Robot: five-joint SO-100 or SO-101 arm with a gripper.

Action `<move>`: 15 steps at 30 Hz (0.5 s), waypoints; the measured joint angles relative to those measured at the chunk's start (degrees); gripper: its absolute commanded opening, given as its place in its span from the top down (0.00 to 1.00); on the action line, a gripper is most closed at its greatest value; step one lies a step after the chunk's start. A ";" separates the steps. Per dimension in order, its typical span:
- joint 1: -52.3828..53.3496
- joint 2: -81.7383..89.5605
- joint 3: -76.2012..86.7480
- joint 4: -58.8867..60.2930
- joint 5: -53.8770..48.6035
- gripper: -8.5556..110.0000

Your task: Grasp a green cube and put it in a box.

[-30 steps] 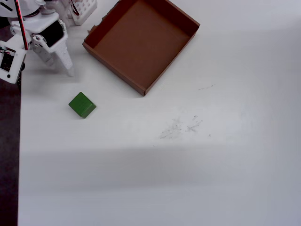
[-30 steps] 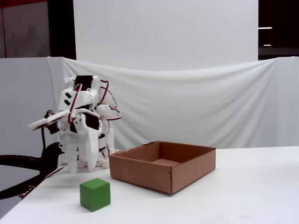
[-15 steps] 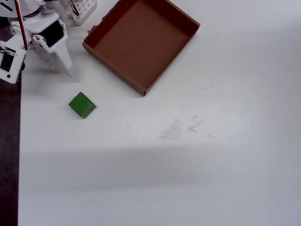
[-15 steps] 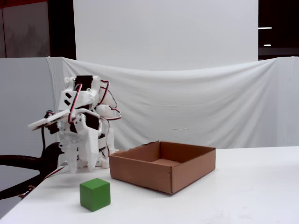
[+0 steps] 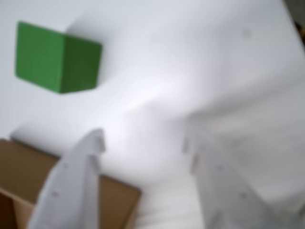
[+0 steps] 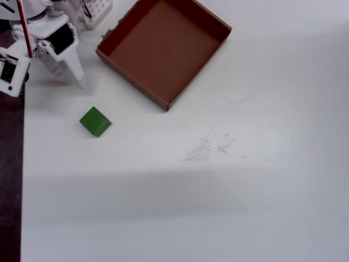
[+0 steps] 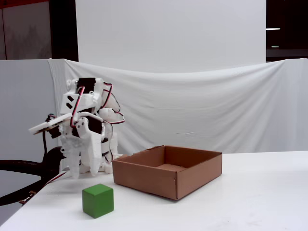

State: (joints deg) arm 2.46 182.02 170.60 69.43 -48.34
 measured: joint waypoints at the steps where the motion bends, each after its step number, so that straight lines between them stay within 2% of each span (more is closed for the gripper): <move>1: 0.00 0.00 0.00 0.00 0.00 0.74; 11: 0.00 0.00 0.00 -0.79 0.00 0.74; 15: 0.00 -8.70 -0.62 -9.23 0.00 0.74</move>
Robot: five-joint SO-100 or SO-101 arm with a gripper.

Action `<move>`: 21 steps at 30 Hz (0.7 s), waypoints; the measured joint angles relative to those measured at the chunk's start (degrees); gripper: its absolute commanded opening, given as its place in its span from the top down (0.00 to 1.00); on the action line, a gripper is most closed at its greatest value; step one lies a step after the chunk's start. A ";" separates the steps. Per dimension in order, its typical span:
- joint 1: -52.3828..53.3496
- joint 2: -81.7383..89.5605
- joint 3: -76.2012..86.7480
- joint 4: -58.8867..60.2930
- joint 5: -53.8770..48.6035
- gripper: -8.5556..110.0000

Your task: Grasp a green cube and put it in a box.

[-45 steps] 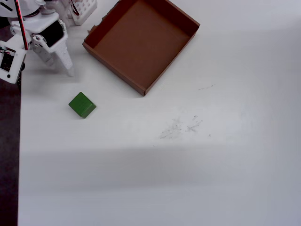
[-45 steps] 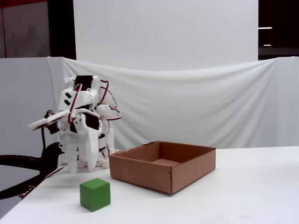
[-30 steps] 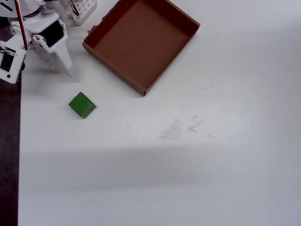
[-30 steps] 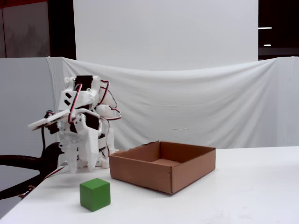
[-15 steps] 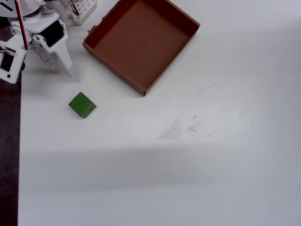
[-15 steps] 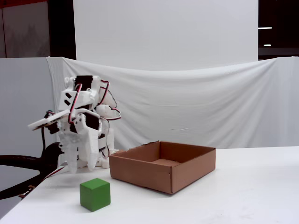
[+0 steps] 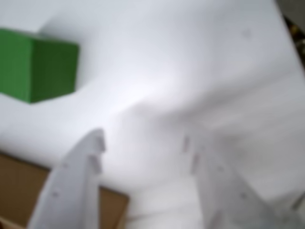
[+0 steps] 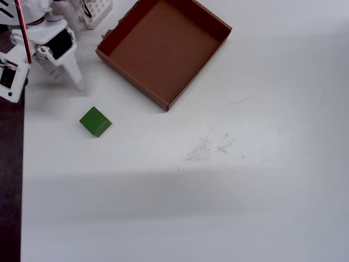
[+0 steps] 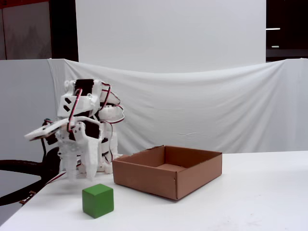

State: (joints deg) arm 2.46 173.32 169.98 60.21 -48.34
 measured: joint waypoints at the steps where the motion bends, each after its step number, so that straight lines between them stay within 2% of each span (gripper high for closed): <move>1: 0.00 -0.26 -0.09 -0.09 0.00 0.74; 9: -0.88 -17.84 -13.80 -5.27 -0.53 0.74; 12: -1.49 -23.91 -17.40 -10.20 -4.39 0.74; 17: -2.11 -30.85 -17.49 -25.49 -11.51 0.74; 21: -4.31 -36.74 -21.71 -25.75 -17.49 0.74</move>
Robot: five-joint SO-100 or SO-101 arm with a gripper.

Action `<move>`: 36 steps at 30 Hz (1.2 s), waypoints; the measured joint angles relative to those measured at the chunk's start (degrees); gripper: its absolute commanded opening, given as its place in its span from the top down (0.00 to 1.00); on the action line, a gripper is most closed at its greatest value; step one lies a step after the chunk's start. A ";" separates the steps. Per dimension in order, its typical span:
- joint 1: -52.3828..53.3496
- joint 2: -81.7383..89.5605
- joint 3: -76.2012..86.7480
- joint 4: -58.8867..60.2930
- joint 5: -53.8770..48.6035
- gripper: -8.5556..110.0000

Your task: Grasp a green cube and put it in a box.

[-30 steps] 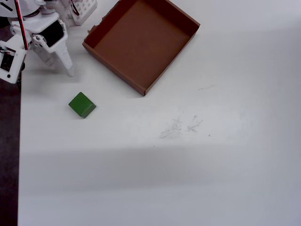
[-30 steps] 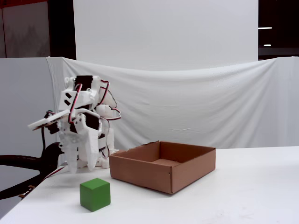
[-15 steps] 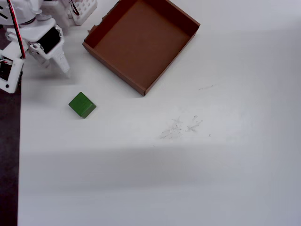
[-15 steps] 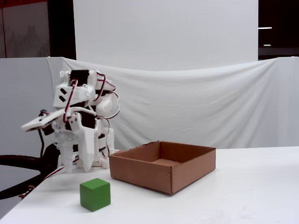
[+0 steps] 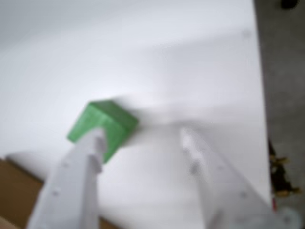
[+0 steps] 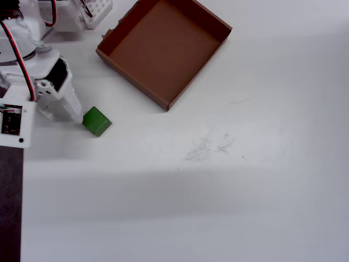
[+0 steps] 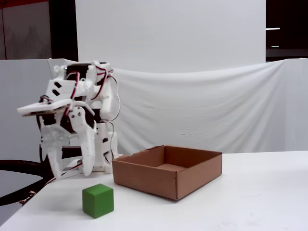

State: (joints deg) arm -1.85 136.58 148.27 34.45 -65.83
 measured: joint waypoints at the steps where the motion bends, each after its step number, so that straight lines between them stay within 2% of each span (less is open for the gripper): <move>1: -1.67 -2.81 -4.04 4.66 -2.20 0.74; 9: -10.46 -11.95 -13.80 21.45 -9.58 0.74; 20: -12.22 -19.07 -17.84 28.74 -20.04 0.72; 36: -8.88 -29.79 -28.74 29.27 -24.70 0.69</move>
State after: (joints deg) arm -10.72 106.79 119.53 63.72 -90.53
